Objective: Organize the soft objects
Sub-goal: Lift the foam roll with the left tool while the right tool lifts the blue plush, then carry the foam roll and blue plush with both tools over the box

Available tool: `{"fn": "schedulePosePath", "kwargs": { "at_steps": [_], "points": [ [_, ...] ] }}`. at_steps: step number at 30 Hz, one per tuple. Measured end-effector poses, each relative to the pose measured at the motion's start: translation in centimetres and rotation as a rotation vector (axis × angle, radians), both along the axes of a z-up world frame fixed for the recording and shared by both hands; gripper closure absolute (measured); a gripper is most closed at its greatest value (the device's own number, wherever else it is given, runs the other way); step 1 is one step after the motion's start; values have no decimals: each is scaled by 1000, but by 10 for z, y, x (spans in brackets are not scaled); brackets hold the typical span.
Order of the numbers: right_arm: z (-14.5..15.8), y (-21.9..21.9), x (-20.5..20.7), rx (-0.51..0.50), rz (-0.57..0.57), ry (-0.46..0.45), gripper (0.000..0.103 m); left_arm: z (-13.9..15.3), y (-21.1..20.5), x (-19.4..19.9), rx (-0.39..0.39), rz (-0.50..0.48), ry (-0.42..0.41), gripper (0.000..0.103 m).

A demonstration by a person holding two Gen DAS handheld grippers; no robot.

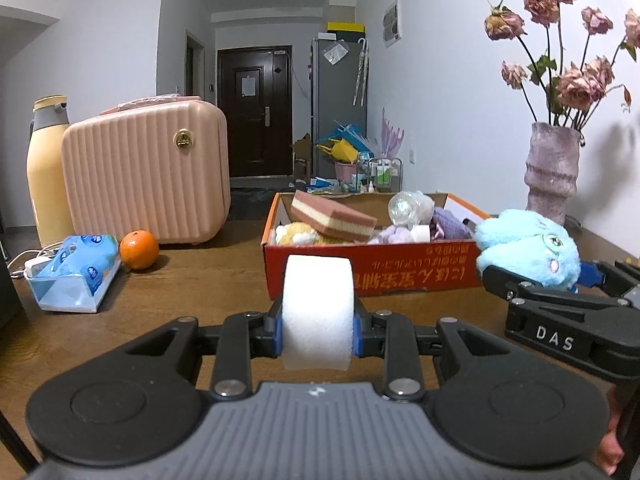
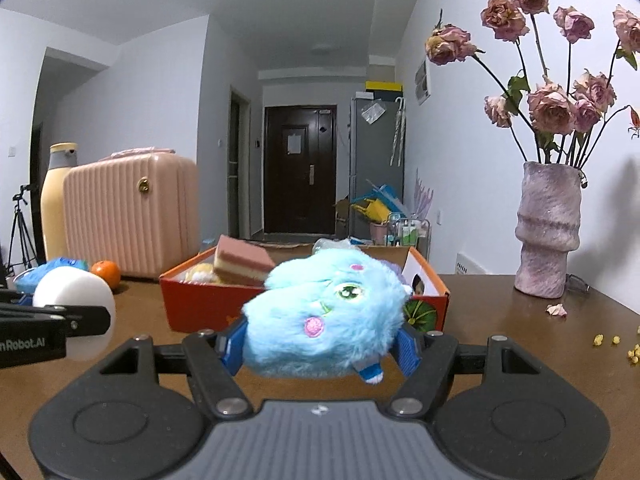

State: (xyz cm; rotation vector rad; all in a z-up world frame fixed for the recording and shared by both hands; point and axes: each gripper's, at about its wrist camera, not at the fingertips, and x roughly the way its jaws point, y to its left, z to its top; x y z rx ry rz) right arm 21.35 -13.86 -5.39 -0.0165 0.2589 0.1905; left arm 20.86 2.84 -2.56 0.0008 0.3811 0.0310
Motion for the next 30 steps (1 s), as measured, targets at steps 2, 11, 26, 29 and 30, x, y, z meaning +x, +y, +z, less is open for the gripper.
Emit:
{"fn": "schedulePosePath", "kwargs": {
  "at_steps": [2, 11, 26, 29, 30],
  "points": [
    [1, -1, 4, 1, -13, -14, 34, 2, -3, 5, -6, 1, -5, 73],
    [3, -9, 28, 15, -57, -52, 34, 11, -19, 33, -27, 9, -39, 73],
    [3, -18, 75, 13, -69, -89, 34, 15, -42, 90, -45, 11, -67, 73],
    [3, -18, 86, 10, -68, -92, 33, 17, -46, 104, -53, 8, -76, 73],
    [3, -18, 90, 10, -69, -93, 33, 17, -47, 108, -56, 6, -79, 73]
  ]
}}
